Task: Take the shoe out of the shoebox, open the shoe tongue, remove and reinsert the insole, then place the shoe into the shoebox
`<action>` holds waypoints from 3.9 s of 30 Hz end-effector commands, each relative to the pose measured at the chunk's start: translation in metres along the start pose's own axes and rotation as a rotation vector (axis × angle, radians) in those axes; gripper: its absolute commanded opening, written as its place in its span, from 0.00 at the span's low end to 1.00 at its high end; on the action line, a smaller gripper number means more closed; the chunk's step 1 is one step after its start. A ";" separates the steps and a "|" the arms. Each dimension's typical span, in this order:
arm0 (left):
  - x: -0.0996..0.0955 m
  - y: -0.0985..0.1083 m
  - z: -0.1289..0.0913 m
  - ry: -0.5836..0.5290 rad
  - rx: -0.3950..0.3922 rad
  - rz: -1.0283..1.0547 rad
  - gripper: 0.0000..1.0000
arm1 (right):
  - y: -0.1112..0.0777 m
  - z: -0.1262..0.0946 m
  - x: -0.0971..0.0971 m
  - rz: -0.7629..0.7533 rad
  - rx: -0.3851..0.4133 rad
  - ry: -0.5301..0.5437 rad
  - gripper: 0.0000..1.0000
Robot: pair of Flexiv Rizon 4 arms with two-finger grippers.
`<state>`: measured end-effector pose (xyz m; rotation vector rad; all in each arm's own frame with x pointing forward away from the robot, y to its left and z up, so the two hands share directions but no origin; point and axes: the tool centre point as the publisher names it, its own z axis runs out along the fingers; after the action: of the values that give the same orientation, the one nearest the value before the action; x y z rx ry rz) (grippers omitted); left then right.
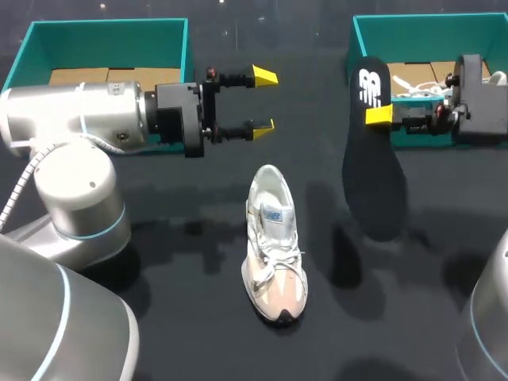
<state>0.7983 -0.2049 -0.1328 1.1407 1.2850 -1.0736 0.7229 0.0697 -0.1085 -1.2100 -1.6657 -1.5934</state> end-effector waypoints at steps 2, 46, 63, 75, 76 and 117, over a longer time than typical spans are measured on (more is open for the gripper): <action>0.004 -0.002 0.002 -0.023 -0.008 0.015 1.00 | 0.031 0.025 -0.032 0.004 0.086 0.080 0.00; 0.027 0.010 0.046 0.046 -0.009 0.020 0.47 | 0.099 0.106 -0.090 0.558 0.120 0.050 0.00; 0.033 0.017 0.049 0.043 -0.051 0.014 0.33 | 0.100 0.121 -0.096 0.607 0.141 0.052 0.00; 0.040 0.023 0.053 0.054 -0.079 0.020 0.25 | 0.098 0.127 -0.095 0.612 0.145 0.058 0.00; 0.040 0.024 0.053 0.055 -0.082 0.019 0.24 | 0.098 0.128 -0.094 0.612 0.146 0.058 0.00; 0.018 0.012 -0.038 0.260 -0.124 -0.701 0.00 | 0.062 0.076 -0.084 0.544 0.120 0.087 1.00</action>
<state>0.8071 -0.1713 -0.1566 0.8598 1.7223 -1.2167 0.8307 0.1167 -0.1622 -1.3593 -1.2155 -1.1746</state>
